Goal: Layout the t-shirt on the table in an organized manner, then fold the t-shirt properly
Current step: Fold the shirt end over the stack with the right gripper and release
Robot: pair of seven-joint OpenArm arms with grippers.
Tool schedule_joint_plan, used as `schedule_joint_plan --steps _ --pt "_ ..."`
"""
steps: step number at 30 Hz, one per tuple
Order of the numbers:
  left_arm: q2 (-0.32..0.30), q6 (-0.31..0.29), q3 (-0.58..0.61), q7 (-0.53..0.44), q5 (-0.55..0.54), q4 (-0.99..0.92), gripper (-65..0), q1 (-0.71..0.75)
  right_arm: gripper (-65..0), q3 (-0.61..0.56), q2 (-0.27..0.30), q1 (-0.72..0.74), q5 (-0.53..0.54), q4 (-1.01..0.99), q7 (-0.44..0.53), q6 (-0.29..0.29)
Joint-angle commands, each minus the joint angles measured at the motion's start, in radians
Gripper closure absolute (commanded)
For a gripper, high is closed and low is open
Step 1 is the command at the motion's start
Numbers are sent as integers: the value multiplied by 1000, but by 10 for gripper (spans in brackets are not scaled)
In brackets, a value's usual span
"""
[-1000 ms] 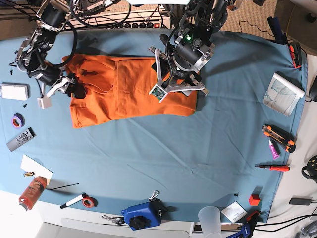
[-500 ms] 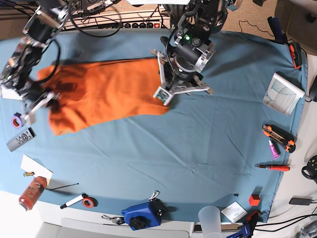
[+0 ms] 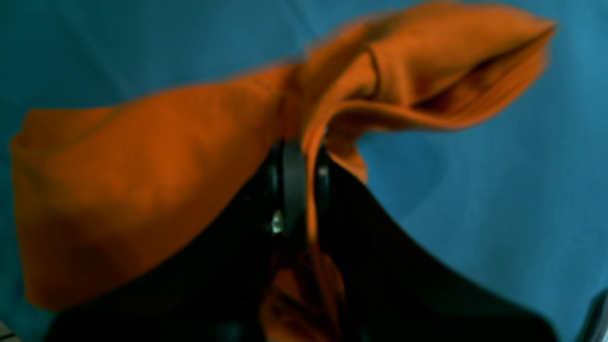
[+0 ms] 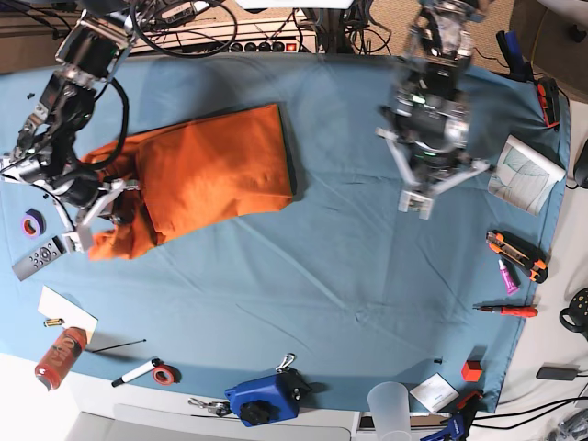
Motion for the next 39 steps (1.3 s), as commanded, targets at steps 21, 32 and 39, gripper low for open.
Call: schedule_joint_plan --steps 21,32,39 --pt "-35 -62 -138 -12 -198 18 0 -5 0 -558 -73 -36 -244 244 -32 -148" --pt "-34 -61 -138 -31 -198 18 0 -5 -150 -748 -72 -55 -310 244 -54 -146" --pt "-35 -61 -138 -46 -198 18 0 -6 -194 -810 -73 -66 -98 280 -91 -147"
